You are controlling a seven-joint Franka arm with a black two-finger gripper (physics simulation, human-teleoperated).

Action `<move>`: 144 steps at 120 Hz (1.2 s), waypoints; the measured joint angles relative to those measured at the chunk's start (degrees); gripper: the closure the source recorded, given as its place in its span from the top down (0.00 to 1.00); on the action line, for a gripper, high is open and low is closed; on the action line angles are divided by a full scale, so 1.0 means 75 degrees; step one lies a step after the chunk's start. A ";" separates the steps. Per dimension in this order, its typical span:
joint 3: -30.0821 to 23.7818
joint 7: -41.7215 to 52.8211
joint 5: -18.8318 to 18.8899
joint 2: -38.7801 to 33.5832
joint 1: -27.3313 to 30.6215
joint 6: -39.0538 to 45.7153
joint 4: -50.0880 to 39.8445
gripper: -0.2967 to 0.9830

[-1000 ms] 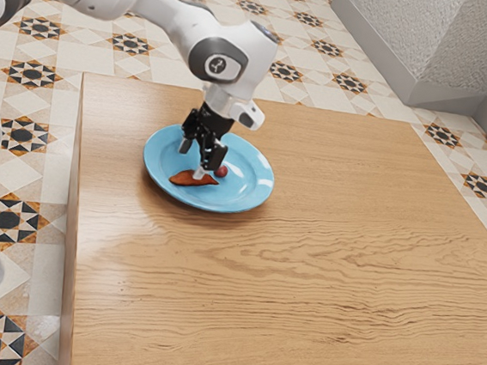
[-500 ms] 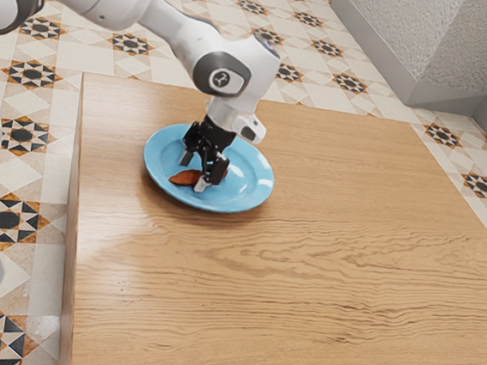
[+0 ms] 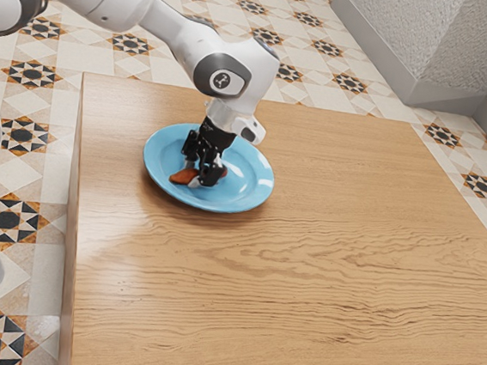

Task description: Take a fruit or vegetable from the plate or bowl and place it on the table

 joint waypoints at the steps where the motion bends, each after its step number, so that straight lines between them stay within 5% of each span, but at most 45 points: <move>1: 0.0000 0.0003 0.0000 0.0001 0.0001 0.0000 0.0000 0.36; 62: -0.0132 0.0159 0.0152 -0.0102 0.0021 -0.0114 0.1084 0.35; 144: -0.3032 0.0437 -0.0533 -0.0052 -0.0025 -0.0100 0.1627 0.35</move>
